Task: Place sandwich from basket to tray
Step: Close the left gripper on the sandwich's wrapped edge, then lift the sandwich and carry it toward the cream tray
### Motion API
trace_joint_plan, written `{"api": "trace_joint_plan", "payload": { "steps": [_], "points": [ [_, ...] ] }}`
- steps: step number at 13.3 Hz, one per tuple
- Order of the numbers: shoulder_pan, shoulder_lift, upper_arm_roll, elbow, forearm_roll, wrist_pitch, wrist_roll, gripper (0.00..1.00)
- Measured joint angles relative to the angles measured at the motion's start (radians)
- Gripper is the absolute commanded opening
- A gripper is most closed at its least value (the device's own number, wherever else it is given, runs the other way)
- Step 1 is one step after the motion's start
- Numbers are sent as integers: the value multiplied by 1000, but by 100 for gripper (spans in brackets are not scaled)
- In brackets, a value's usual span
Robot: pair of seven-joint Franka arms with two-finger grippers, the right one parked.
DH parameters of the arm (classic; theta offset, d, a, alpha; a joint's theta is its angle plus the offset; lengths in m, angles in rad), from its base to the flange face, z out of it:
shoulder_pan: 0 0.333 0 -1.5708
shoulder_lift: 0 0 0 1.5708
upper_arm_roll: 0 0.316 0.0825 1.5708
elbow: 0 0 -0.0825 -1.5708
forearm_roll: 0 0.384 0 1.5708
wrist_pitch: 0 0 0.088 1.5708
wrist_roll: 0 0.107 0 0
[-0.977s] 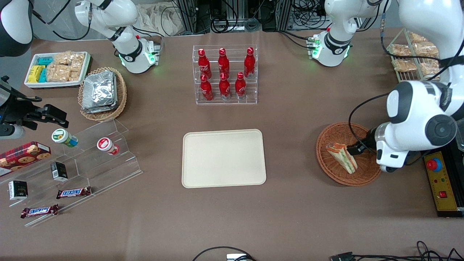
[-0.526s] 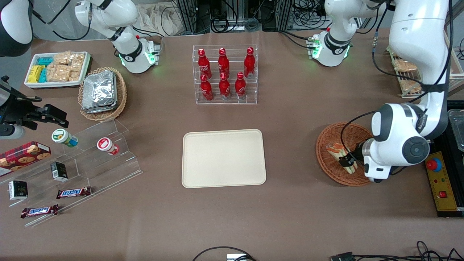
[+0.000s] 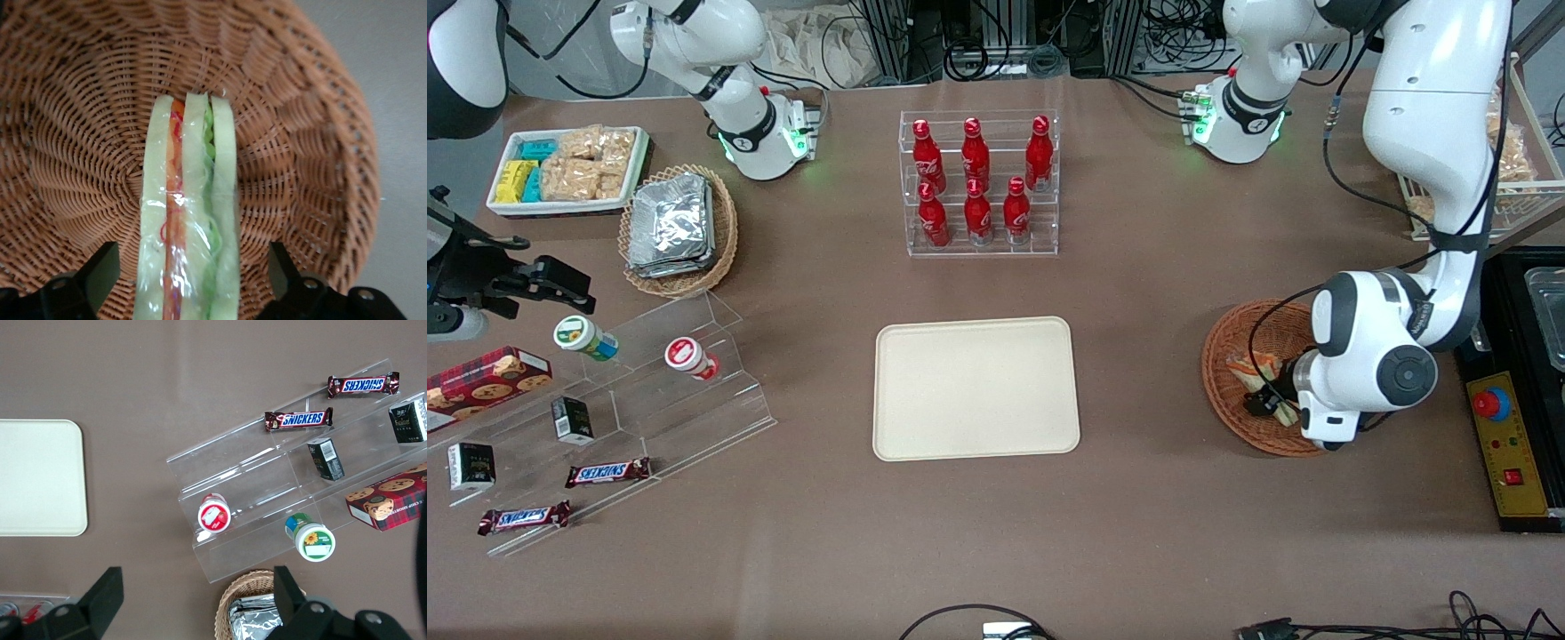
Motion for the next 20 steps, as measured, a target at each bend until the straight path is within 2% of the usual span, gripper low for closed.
{"api": "trace_joint_plan", "payload": {
  "steps": [1,5,7,12,15,17,20],
  "points": [
    [0,0,0,-6,0,5,0,0],
    [-3,-32,-6,-4,0,-5,23,0],
    [-7,-85,-9,1,0,-59,99,0],
    [-8,-274,-9,21,0,-179,450,0],
    [-8,-304,-41,81,-6,-230,634,0],
    [-11,-283,-115,148,-31,-271,634,0],
    [-35,-201,-235,248,-42,-291,442,0]
  ]
}}
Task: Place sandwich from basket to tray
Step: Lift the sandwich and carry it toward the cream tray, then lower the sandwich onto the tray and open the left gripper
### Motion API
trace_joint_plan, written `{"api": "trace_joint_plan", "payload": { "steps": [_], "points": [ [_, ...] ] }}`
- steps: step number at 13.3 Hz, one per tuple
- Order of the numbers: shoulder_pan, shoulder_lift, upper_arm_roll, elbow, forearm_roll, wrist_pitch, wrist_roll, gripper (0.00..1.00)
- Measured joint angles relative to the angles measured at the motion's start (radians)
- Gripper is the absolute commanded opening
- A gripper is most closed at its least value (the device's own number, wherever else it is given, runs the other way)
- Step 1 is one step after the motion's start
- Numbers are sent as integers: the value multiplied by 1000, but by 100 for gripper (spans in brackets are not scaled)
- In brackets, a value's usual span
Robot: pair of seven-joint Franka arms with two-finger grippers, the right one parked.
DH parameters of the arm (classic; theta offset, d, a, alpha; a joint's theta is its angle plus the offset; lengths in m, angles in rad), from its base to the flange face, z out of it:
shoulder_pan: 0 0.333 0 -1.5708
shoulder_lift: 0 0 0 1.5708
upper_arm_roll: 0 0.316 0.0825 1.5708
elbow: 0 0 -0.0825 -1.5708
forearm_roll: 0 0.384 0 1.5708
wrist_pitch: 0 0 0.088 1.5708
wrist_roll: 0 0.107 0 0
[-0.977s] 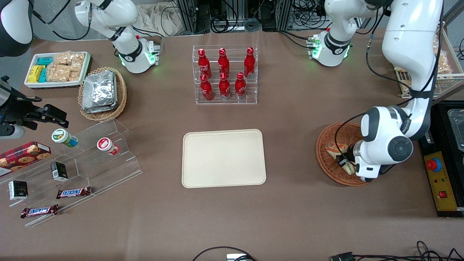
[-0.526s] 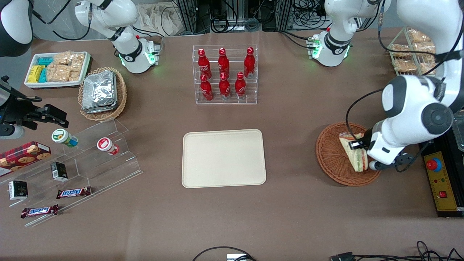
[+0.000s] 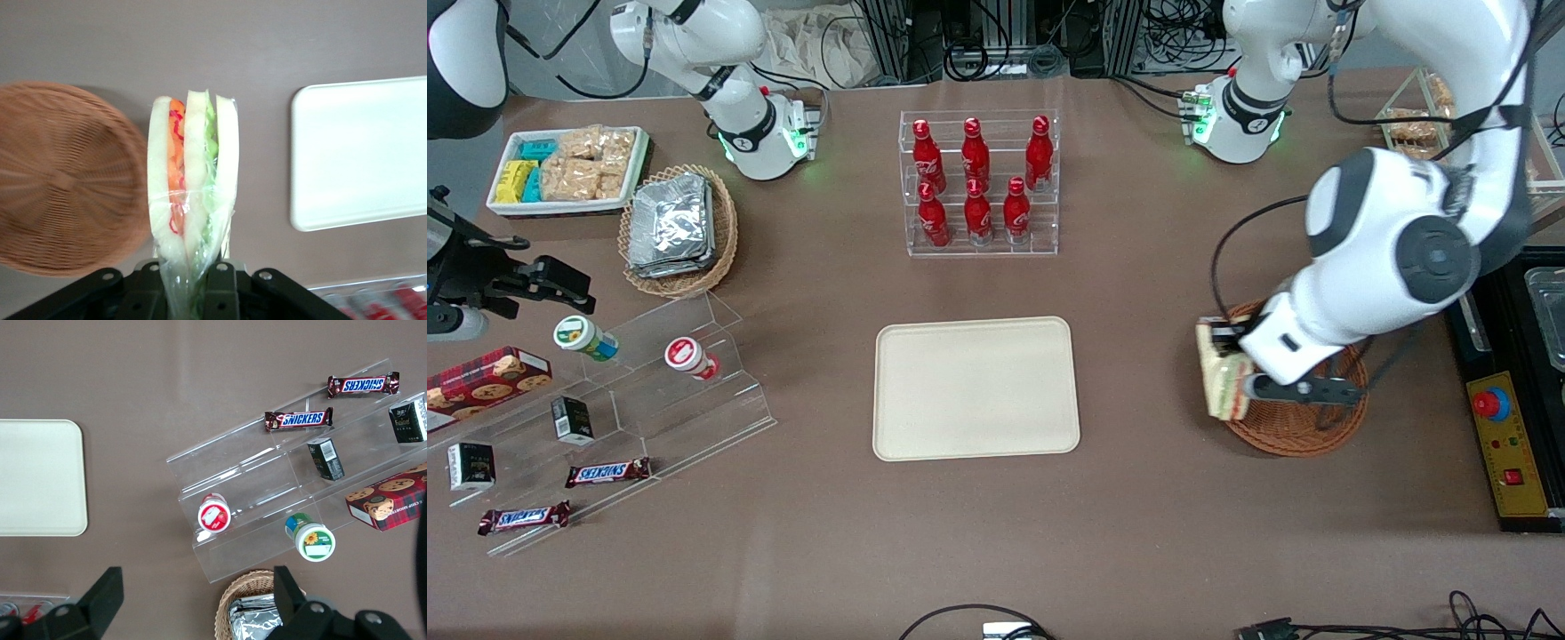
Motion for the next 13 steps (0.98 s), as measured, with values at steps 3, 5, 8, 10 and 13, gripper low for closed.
{"api": "trace_joint_plan", "payload": {
  "steps": [3,5,8,10,13],
  "points": [
    [-92,112,-35,74,0,1,-145,0],
    [-150,196,-36,125,0,15,-185,0],
    [-206,301,-36,165,0,80,-208,0],
    [-230,363,-36,169,0,121,-209,0],
    [-265,444,-36,170,0,189,-209,0]
  ]
}}
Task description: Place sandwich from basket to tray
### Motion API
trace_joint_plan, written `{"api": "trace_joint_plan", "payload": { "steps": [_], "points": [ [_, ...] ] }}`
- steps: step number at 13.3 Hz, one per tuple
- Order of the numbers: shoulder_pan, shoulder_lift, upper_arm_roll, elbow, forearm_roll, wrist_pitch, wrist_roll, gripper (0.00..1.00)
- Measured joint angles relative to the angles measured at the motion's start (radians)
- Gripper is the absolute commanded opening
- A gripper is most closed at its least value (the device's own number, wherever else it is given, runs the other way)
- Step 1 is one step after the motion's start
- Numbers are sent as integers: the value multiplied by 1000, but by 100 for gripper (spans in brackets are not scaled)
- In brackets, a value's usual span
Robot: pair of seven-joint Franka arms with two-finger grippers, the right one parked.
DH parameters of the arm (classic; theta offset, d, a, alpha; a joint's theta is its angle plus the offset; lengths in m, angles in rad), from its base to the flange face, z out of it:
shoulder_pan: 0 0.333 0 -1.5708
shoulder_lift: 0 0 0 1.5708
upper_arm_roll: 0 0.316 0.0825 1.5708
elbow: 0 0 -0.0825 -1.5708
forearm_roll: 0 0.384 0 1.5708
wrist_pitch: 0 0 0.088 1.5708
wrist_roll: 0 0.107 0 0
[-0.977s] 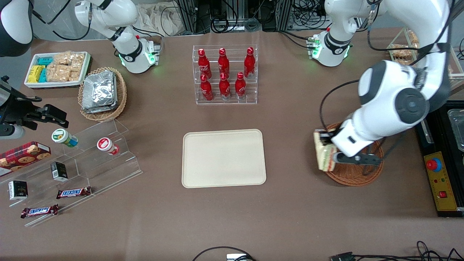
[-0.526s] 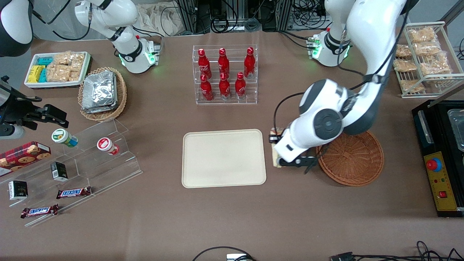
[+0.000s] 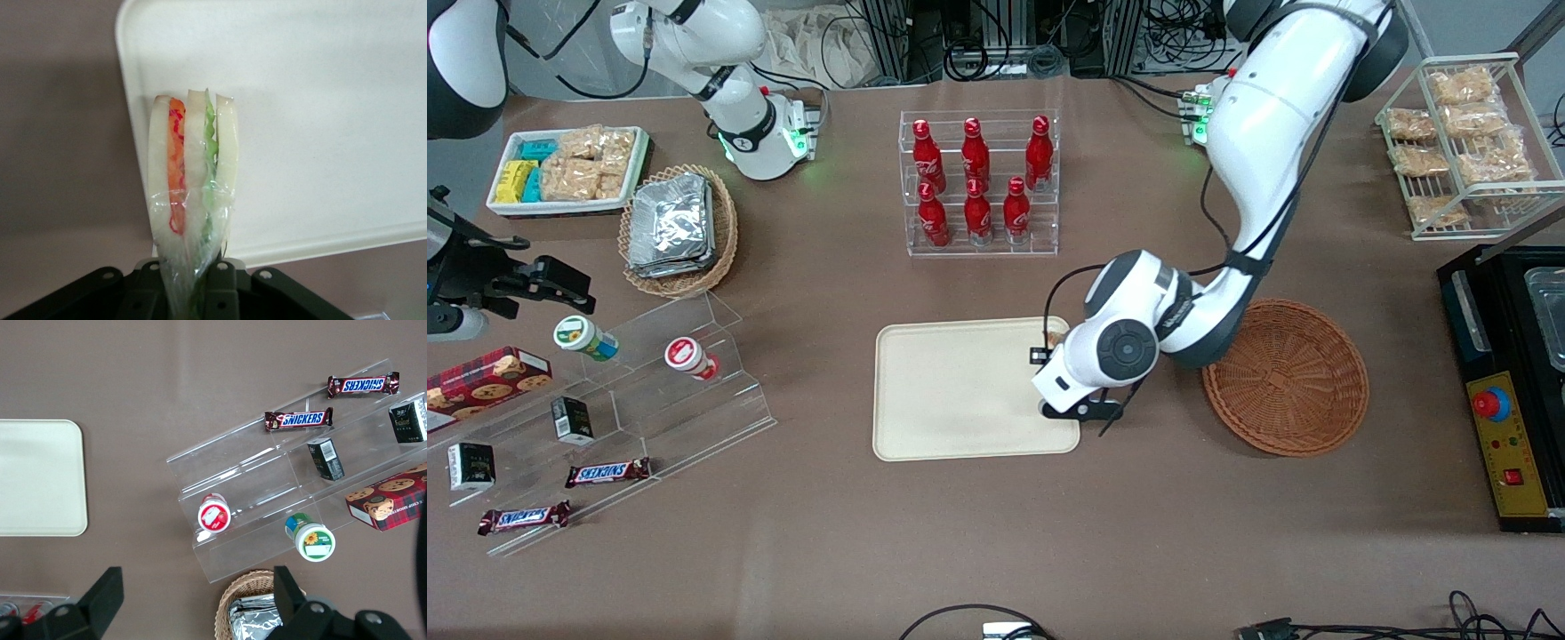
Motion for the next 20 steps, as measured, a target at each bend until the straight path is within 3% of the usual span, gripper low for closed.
{"api": "trace_joint_plan", "payload": {
  "steps": [1,2,4,5,6,13,16,20],
  "points": [
    [-9,20,0,1,0,19,-1,0],
    [-13,35,0,1,4,27,-2,6],
    [-13,47,3,4,21,30,-2,35],
    [-13,47,5,6,28,30,-2,59],
    [-13,47,6,10,31,30,-2,98],
    [-10,23,16,51,47,20,-2,100],
    [-8,-87,66,73,60,-83,-3,100],
    [-4,-301,199,78,63,-309,2,100]
  ]
}}
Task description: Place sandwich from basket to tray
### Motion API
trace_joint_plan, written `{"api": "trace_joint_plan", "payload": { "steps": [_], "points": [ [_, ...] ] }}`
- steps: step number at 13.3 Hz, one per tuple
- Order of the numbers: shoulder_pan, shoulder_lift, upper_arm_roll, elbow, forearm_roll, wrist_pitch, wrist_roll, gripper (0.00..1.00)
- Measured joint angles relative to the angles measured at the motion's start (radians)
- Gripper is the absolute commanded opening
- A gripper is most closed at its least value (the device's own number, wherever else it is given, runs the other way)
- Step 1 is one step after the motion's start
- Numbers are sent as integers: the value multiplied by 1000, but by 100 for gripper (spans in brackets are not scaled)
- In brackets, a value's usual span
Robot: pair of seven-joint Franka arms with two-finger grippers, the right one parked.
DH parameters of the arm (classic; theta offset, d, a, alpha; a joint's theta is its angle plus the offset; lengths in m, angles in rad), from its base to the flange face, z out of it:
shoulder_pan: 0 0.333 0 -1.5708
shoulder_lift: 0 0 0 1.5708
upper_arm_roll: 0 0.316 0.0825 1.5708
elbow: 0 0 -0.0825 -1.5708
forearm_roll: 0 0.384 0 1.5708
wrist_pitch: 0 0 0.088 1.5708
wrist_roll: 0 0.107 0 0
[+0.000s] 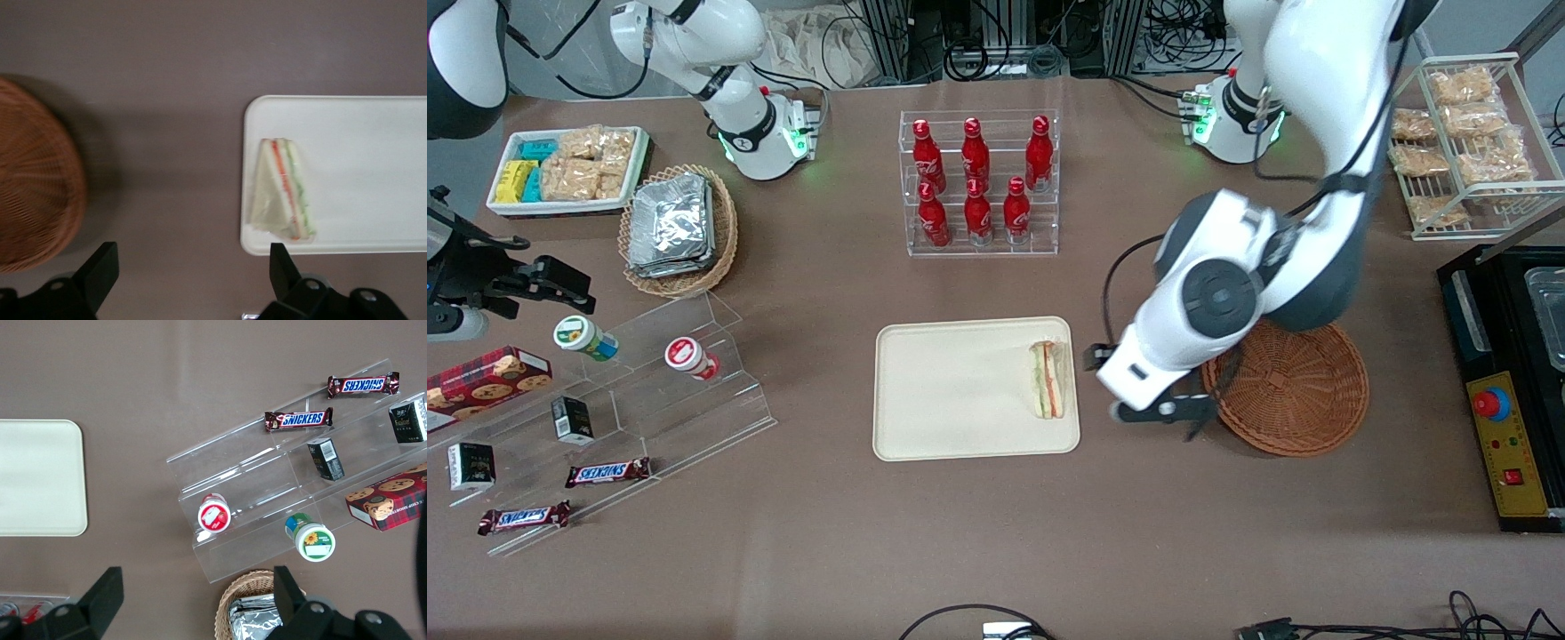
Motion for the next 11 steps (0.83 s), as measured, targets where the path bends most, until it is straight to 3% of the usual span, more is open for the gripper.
{"api": "trace_joint_plan", "payload": {
  "steps": [7,11],
  "points": [
    [9,-228,248,-10,2,-297,320,100],
    [48,-271,269,-89,2,-319,387,100]
  ]
}}
